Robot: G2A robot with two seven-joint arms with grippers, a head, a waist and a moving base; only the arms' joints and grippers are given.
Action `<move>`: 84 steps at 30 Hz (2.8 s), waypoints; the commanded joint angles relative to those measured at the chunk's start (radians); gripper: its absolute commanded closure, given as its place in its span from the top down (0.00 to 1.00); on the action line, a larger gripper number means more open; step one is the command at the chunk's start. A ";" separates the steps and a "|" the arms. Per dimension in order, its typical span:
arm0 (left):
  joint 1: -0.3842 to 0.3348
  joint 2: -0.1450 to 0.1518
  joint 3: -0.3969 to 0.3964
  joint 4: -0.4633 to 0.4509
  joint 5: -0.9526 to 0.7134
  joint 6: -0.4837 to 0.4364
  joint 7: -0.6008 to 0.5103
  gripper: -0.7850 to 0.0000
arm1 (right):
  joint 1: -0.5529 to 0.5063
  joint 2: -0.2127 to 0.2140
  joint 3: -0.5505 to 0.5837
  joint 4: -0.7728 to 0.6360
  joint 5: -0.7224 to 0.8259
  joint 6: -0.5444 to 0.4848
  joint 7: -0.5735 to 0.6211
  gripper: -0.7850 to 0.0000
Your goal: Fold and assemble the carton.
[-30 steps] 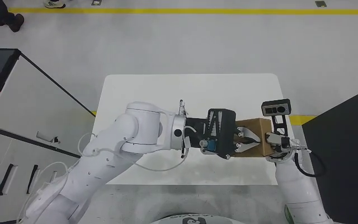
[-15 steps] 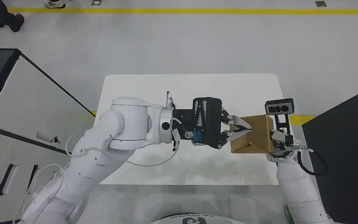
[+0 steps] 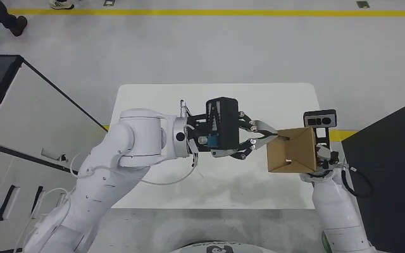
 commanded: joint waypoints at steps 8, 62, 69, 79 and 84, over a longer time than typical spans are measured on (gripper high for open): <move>0.022 0.001 -0.014 -0.016 0.017 0.010 0.042 0.00 | 0.010 -0.014 -0.034 0.049 0.092 0.000 0.000 0.00; -0.031 -0.014 0.100 0.013 0.053 -0.006 -0.019 0.00 | 0.028 -0.047 -0.099 0.040 -0.005 0.001 -0.023 0.00; -0.036 -0.017 0.112 0.015 0.054 -0.004 -0.022 0.00 | 0.022 -0.051 -0.098 0.030 -0.009 -0.001 -0.025 0.00; -0.040 -0.017 0.095 -0.001 0.051 0.014 -0.019 0.00 | 0.006 -0.054 -0.086 0.022 -0.013 0.003 -0.018 0.00; -0.030 -0.013 0.056 -0.027 0.043 0.032 -0.008 0.00 | -0.003 -0.055 -0.068 0.032 -0.007 0.004 0.000 0.00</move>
